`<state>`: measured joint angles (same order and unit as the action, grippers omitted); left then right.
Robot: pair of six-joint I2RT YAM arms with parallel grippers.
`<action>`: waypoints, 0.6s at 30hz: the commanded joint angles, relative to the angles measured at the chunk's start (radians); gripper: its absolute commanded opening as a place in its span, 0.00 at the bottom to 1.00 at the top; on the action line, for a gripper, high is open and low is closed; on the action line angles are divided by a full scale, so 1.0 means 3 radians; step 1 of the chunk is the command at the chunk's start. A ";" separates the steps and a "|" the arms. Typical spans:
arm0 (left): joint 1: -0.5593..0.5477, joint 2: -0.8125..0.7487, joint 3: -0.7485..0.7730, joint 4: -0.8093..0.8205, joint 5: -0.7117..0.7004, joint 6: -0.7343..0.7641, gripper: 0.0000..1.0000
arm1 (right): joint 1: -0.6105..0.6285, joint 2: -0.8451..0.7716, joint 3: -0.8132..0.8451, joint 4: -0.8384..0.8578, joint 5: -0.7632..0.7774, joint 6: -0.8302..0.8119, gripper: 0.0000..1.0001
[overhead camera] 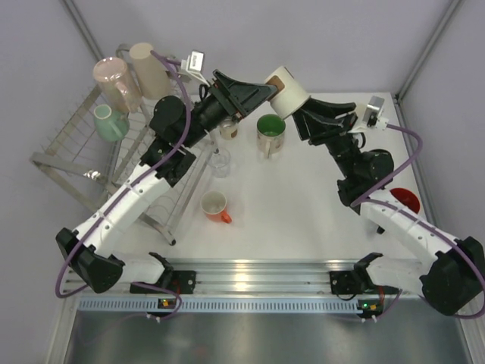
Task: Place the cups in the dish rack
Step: Pass the cup from the right arm to the left, then place the cup upside down on the dish rack
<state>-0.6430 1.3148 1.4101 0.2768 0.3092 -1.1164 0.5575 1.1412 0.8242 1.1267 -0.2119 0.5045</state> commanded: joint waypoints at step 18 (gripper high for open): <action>0.0021 -0.0552 0.0919 -0.2047 -0.1791 0.1992 0.00 | 0.0033 -0.0910 -0.0615 -0.0835 -0.0035 -0.0280 0.43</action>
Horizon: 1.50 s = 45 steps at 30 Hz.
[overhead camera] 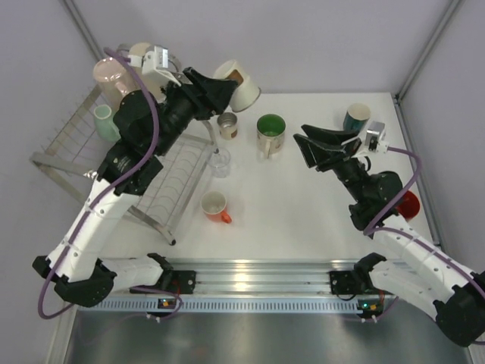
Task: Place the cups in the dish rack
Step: Place the cup upside down on the dish rack
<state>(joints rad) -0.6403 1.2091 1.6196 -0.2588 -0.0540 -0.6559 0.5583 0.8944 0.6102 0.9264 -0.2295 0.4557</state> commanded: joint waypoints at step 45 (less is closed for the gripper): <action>0.0007 -0.0528 0.0103 -0.1101 -0.4570 0.2141 0.00 | -0.0066 -0.0394 -0.0004 -0.0521 -0.0023 -0.0317 0.45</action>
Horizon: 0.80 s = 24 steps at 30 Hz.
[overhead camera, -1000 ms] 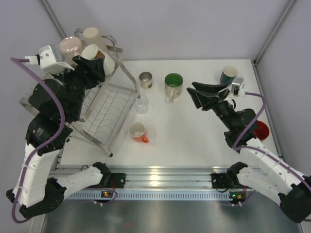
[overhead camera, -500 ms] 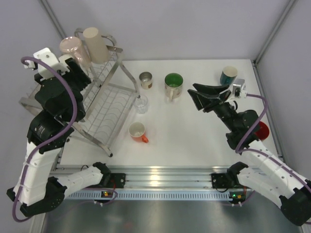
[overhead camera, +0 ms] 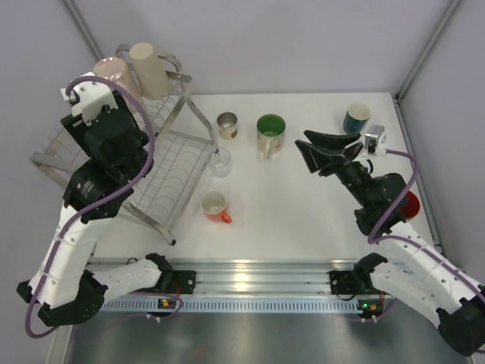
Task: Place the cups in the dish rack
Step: Place the cup upside down on the dish rack
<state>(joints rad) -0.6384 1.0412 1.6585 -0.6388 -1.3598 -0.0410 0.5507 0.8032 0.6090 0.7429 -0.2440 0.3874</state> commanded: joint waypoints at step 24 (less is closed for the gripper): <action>0.0037 -0.0244 -0.0696 0.0171 -0.0381 -0.0201 0.00 | -0.0112 -0.0213 -0.0154 -0.0032 0.0062 -0.0223 0.46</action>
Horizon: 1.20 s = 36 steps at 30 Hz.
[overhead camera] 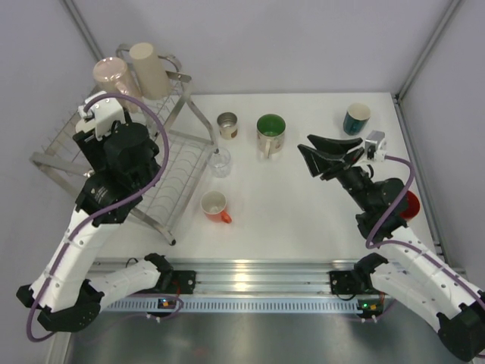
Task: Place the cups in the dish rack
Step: Place the cup upside down on the dish rack
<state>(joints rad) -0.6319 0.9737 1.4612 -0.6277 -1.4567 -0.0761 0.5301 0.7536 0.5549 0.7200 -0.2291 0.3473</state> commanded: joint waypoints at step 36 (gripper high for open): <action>0.0051 -0.0024 -0.0085 0.0410 0.0039 0.0126 0.72 | -0.0069 -0.0007 0.0083 -0.0089 0.0078 -0.0145 0.47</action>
<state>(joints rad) -0.6224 0.9691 1.4021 -0.5735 -1.4303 -0.0734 0.5201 0.7540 0.5549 0.6857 -0.2173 0.3229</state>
